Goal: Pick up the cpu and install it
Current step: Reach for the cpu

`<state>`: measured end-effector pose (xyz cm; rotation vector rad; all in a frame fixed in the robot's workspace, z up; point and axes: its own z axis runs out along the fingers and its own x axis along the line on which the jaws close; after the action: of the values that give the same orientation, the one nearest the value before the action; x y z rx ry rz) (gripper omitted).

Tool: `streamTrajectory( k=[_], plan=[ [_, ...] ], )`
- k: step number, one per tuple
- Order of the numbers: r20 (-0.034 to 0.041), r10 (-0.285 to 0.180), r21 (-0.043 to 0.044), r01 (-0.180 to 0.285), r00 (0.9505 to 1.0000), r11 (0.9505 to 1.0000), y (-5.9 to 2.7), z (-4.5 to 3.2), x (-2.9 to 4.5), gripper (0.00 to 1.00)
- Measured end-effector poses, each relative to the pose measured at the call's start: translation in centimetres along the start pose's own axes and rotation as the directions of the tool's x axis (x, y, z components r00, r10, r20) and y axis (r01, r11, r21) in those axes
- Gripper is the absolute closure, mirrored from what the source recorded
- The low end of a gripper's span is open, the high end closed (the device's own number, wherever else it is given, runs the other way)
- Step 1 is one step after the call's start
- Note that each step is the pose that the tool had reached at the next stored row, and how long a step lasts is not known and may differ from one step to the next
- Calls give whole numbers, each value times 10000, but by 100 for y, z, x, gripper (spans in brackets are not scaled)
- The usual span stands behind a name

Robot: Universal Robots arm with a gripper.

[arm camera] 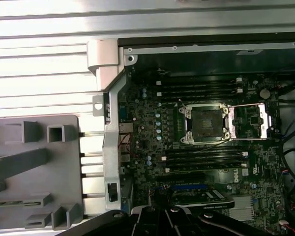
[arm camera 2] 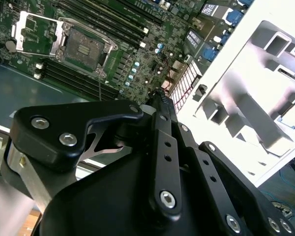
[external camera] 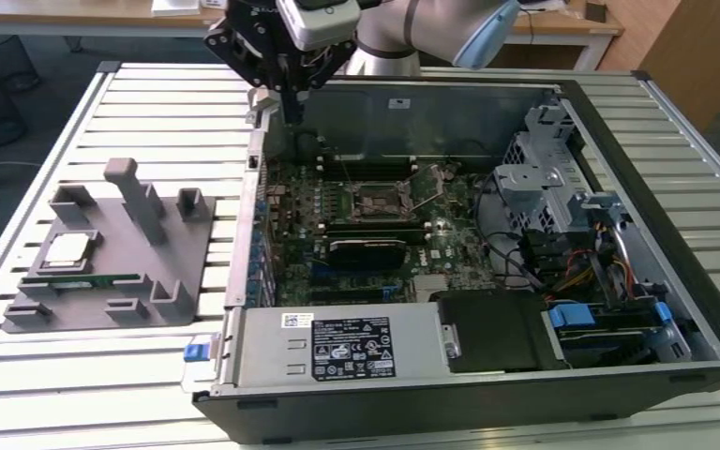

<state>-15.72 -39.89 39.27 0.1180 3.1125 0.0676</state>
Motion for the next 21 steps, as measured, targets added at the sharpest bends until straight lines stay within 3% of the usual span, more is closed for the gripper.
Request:
streamTrajectory(
  k=[21],
  plan=[
    [0, 0, 0, 0, 10000, 10000, -3, 0, 41, 89]
  ],
)
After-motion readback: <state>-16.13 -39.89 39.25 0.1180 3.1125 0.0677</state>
